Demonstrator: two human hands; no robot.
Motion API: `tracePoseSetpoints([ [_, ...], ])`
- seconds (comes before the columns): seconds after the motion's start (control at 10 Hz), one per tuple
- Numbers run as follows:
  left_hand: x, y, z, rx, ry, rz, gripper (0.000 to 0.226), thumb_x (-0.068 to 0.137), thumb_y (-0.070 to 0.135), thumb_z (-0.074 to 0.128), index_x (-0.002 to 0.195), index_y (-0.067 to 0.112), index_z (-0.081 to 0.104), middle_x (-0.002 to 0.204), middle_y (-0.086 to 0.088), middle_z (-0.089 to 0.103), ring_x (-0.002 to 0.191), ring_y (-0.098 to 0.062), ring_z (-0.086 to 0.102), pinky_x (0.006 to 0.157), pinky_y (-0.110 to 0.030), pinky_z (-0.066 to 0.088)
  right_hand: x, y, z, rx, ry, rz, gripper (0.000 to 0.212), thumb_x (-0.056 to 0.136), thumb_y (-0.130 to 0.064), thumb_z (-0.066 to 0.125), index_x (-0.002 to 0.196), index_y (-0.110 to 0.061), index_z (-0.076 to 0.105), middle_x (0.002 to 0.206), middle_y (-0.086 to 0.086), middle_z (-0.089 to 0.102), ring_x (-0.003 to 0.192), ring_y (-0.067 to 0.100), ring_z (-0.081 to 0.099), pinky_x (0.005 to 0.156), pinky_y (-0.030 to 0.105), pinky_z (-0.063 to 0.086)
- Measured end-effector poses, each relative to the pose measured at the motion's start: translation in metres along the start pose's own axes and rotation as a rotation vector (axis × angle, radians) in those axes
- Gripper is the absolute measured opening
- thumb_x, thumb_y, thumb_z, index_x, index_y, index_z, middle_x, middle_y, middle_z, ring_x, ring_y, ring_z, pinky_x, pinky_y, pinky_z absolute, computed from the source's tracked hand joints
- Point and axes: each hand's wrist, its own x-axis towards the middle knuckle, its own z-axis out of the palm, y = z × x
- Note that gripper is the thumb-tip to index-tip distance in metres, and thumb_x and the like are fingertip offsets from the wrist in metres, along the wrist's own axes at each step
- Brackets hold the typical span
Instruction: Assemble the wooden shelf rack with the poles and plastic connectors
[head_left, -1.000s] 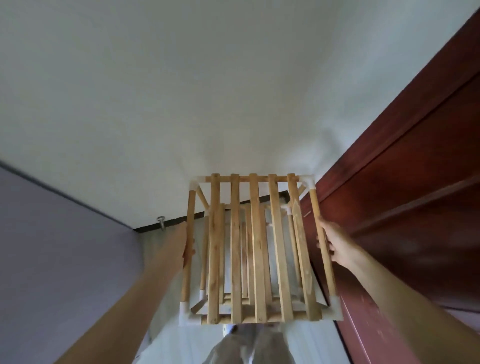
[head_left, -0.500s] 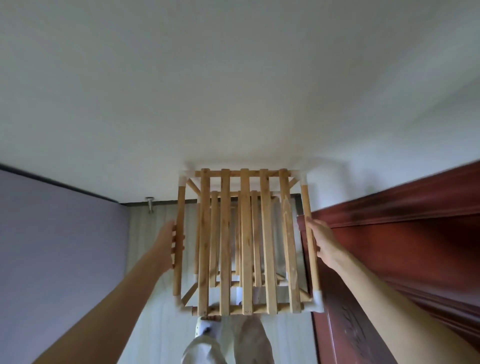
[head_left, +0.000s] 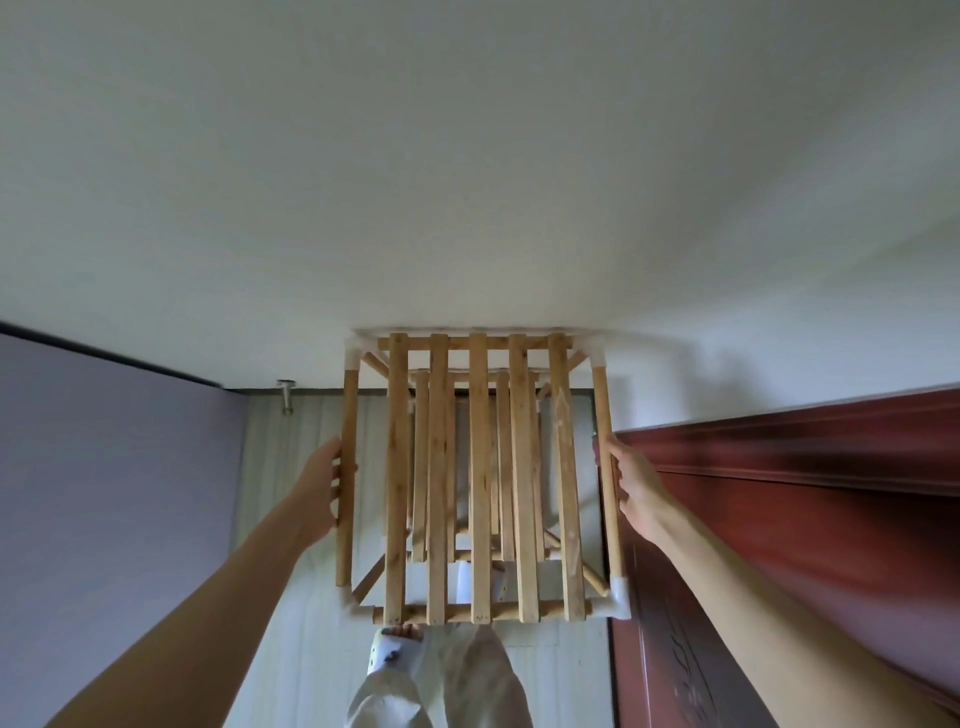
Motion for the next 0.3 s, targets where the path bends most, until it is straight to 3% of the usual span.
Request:
tracePoseSetpoints([
  [0.1, -0.014, 0.005, -0.001, 0.029, -0.065, 0.041, 0.02, 0.098, 0.031, 0.039, 0.091, 0.018, 0.052, 0.102, -0.004, 0.049, 0.111, -0.029, 0.044, 0.096, -0.045, 0.032, -0.007, -0.002, -0.01, -0.001, -0.067, 0.018, 0.036, 0.094, -0.044, 0.048, 0.117, -0.017, 0.048, 0.121, 0.0, 0.045, 0.121, 0.017, 0.039, 0.105, 0.036, 0.026],
  [0.2, -0.038, 0.013, -0.001, 0.151, -0.089, 0.146, 0.029, 0.098, 0.027, 0.043, 0.121, 0.01, 0.051, 0.119, -0.009, 0.048, 0.12, -0.028, 0.043, 0.102, -0.043, 0.034, -0.032, -0.013, -0.015, -0.053, -0.025, -0.057, 0.041, 0.096, -0.038, 0.048, 0.127, -0.011, 0.05, 0.137, 0.01, 0.048, 0.131, 0.026, 0.039, 0.107, 0.04, 0.028],
  [0.3, -0.071, 0.01, 0.0, 0.295, -0.025, 0.228, 0.043, 0.1, 0.028, 0.04, 0.138, 0.009, 0.039, 0.135, -0.009, 0.044, 0.126, -0.027, 0.04, 0.104, -0.043, 0.033, -0.071, -0.023, -0.017, -0.059, -0.013, -0.097, 0.044, 0.098, -0.033, 0.046, 0.132, -0.006, 0.045, 0.141, 0.022, 0.04, 0.13, 0.033, 0.04, 0.105, 0.042, 0.033],
])
